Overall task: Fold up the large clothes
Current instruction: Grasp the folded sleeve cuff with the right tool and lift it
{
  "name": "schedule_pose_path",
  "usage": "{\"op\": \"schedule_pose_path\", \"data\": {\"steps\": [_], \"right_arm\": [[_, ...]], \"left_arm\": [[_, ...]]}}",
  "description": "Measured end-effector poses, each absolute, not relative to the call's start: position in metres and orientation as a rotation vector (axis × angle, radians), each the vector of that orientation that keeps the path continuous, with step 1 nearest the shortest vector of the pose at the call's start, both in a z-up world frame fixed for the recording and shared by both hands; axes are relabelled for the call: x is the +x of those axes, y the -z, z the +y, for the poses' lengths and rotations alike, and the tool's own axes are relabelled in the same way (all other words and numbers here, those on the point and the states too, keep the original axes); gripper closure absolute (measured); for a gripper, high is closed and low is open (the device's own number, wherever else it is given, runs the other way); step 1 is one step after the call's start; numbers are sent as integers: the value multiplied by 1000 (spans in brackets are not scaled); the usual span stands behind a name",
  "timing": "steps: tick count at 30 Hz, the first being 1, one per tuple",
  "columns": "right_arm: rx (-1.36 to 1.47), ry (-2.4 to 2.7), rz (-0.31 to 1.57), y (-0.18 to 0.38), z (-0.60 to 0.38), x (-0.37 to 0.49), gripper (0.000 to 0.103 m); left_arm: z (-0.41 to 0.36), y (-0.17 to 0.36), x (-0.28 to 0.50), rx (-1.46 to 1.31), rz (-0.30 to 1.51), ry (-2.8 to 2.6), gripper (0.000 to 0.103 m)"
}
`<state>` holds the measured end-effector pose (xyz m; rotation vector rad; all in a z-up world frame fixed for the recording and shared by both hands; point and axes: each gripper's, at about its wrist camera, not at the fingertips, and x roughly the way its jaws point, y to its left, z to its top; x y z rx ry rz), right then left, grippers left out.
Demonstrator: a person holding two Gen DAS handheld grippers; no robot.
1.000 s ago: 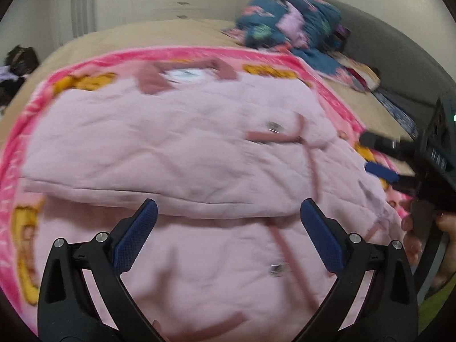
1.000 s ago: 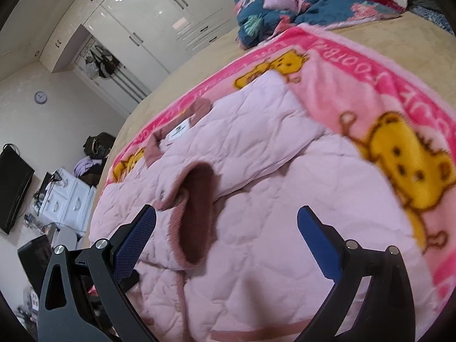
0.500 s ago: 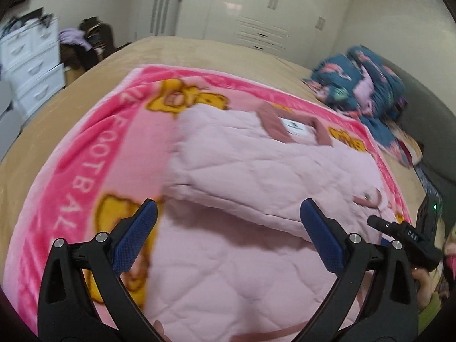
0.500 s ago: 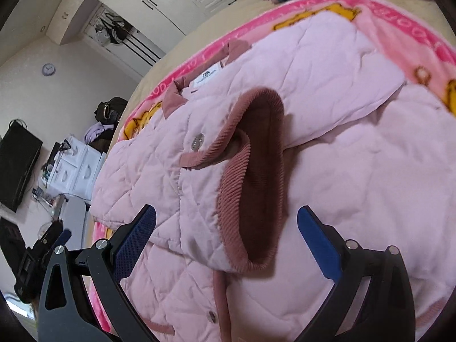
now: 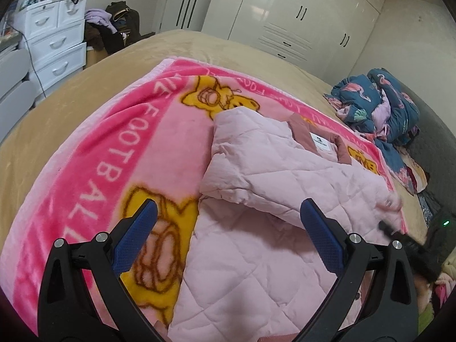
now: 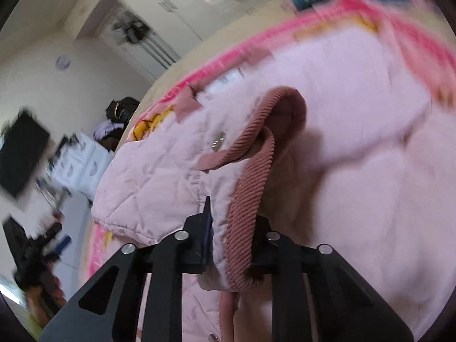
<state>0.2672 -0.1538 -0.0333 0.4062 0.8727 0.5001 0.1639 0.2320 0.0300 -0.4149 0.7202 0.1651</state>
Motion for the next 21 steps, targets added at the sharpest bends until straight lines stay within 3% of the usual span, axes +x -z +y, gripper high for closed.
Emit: {"op": "schedule_pose_path", "data": {"steps": [11,21], "right_arm": [[84,-595,551,-116,-137,292,88],[60,-508,608,-93,-162,329,87]], "left_arm": [[221,-57,198,-344,649,-159,9],[192,-50,256,-315,725,-58,9]]}}
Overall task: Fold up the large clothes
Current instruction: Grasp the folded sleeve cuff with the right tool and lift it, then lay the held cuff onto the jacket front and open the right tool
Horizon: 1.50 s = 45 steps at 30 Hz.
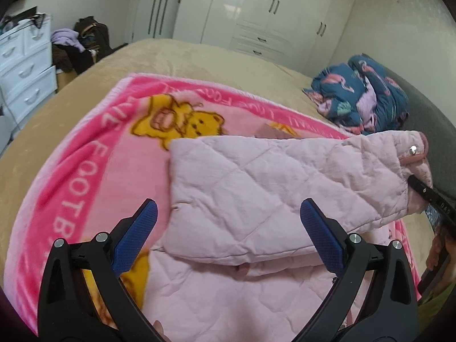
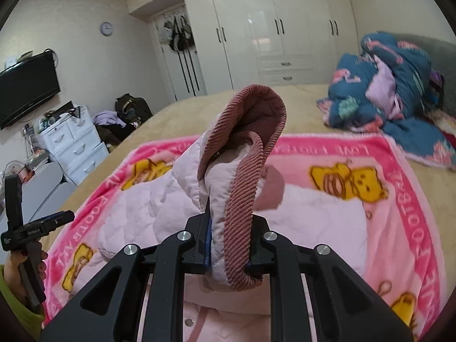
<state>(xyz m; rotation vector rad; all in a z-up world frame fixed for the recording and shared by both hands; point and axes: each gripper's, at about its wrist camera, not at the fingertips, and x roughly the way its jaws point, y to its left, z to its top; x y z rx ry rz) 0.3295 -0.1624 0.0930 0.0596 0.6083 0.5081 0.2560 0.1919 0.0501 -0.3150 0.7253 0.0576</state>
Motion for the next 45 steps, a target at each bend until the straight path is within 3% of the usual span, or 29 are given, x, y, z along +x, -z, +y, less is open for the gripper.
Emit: {"op": "schedule_pose_path", "data": {"steps": [18,20,24,32,38,45], "right_arm": [[53,-450,724,-43,-167,335,82],[54,-440,740,-39,-168,337,72],[62,-420,746,-36,-173,339,67],[72,-352,700,-38,-187,333,42],[69,-357,684,-45,-187,331,35],[25,-397,688,-46,-164,330,35]], "left_arm": [[155,-13,294,-261,853,-2,9],[155,-10,294,-269,858,1,9],[153,-9,293,-272,862,9,9],[152,-10,299,-261,860,5,9],[152,3,312,-260,898,22,9],[148,38,326,-199,997,21,9]]}}
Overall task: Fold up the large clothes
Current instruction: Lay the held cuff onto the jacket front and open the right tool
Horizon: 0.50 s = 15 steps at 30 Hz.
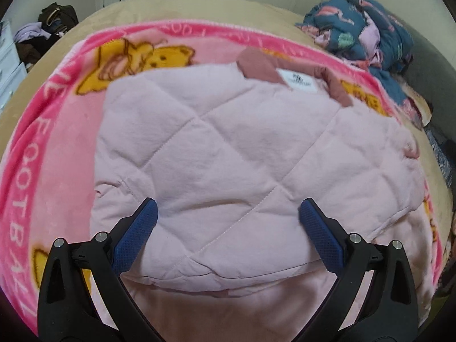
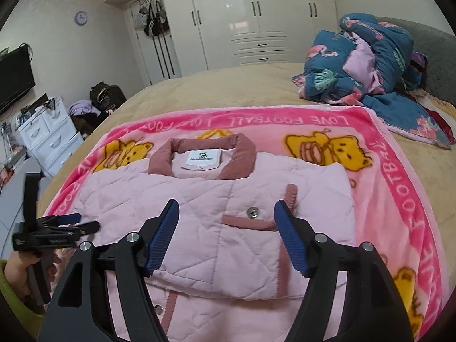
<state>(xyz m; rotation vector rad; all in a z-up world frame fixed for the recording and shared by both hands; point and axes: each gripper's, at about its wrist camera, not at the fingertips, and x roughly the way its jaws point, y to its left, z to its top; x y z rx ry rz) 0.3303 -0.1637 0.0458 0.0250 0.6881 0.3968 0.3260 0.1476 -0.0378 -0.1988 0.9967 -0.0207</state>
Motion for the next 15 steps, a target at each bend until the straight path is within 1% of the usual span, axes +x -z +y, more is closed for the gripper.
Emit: {"op": "schedule_pose_path", "data": {"steps": [3,4,5,9,13,15], "right_arm": [[2,-414,704,-42,-153,333,35],[-8,-420,716,-39,-148,335,30],[-19,-415,725,-36,-143,337,22],[-66,-422,786,-17,-125,345,22],[-117,-399,897,18,-110,358,22],[-101,-378,959,38,-109,366,19]], "left_arm": [[148,44,328,-203,1004,23,9],[149,45,328,-206,1004,23,8],[149,46,327,-211,1003,22,8],[150,48,326,-205,994,24,8],[150,49,325,-211,987,26,8],[150,49,325,-208,987,23,8]]}}
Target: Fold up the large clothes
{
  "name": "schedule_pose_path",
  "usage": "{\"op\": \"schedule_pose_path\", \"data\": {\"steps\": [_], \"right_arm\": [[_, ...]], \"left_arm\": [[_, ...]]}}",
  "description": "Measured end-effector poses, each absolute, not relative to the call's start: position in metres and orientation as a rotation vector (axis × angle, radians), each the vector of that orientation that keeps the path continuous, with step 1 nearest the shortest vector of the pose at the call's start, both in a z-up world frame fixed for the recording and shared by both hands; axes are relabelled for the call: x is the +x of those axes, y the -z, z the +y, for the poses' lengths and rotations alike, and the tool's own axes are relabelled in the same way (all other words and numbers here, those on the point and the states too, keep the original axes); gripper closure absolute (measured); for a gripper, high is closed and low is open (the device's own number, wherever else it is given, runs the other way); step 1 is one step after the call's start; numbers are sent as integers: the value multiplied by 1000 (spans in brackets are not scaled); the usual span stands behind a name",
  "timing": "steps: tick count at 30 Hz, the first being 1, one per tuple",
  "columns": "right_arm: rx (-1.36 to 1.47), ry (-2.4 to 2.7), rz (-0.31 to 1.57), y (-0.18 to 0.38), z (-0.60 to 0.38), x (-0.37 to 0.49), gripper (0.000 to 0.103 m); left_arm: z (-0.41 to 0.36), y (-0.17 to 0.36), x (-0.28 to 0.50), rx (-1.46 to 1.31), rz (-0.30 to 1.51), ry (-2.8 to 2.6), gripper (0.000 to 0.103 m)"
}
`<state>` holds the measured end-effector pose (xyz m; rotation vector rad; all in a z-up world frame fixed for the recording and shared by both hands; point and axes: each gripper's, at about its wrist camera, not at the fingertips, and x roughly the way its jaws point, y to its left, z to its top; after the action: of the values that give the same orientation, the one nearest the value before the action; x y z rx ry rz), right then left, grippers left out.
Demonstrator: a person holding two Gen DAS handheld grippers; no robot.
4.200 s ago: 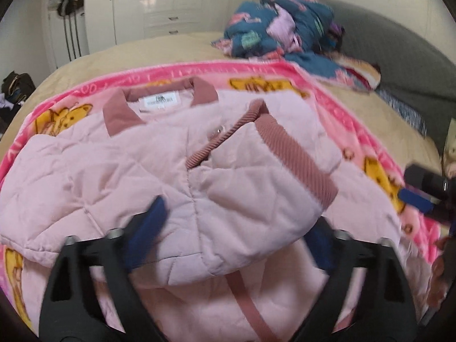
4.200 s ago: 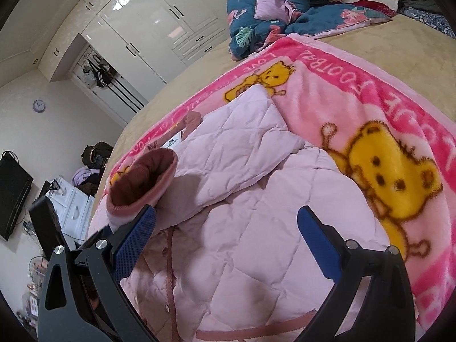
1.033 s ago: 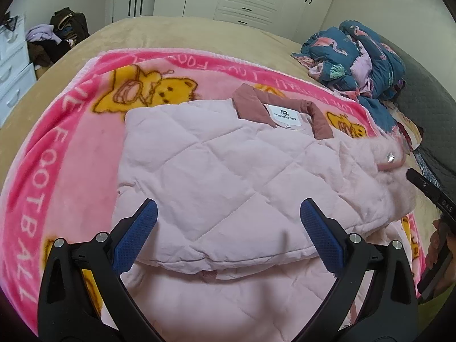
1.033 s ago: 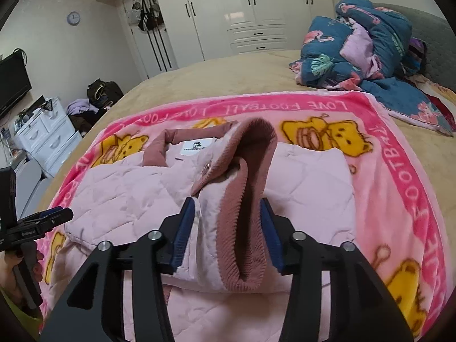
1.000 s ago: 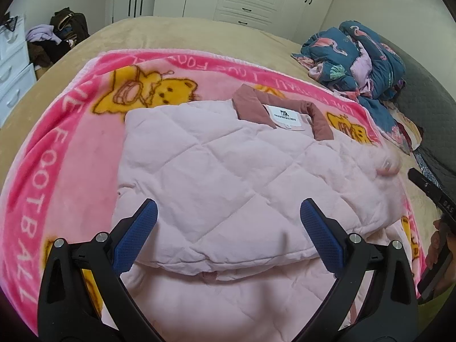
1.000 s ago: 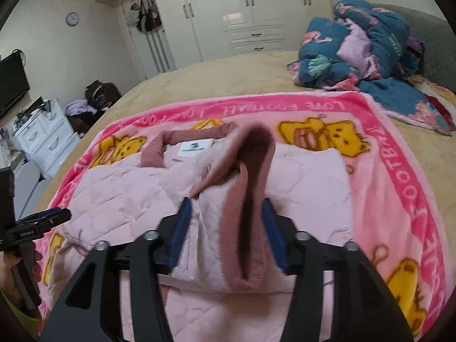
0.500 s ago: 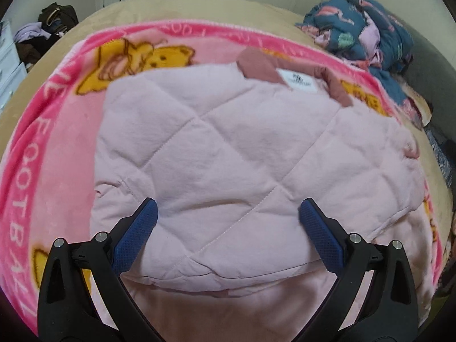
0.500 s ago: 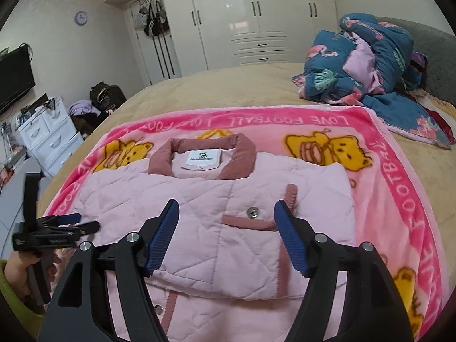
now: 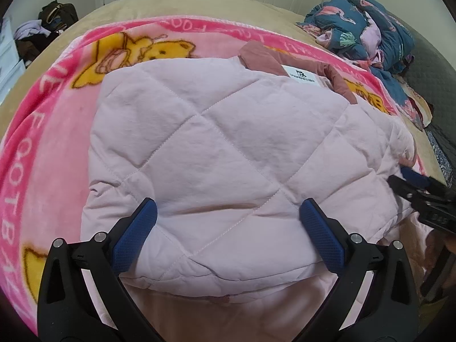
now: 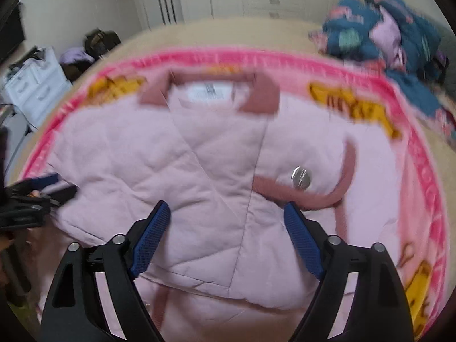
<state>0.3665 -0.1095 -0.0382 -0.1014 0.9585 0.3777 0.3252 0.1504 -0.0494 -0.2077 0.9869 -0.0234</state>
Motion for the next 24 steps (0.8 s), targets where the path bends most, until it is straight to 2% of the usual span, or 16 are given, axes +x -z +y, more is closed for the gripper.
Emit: {"op": "schedule_pose_path", "data": {"steps": [3,8,12,24], "right_arm": [[-72,-361,962,52,-112,370,18],[-34,-352,958,42,-114,361,15],[62,-380,936,28,-125,347,6],[155,-409,894,5,-142,318,4]], "left_arm": [[149,48,325,-203,982,19,8],[145,42,321,-199,976,15,9],[141,36,315,-205,972,28,9],[137,10,293,-241,941,32,9]]}}
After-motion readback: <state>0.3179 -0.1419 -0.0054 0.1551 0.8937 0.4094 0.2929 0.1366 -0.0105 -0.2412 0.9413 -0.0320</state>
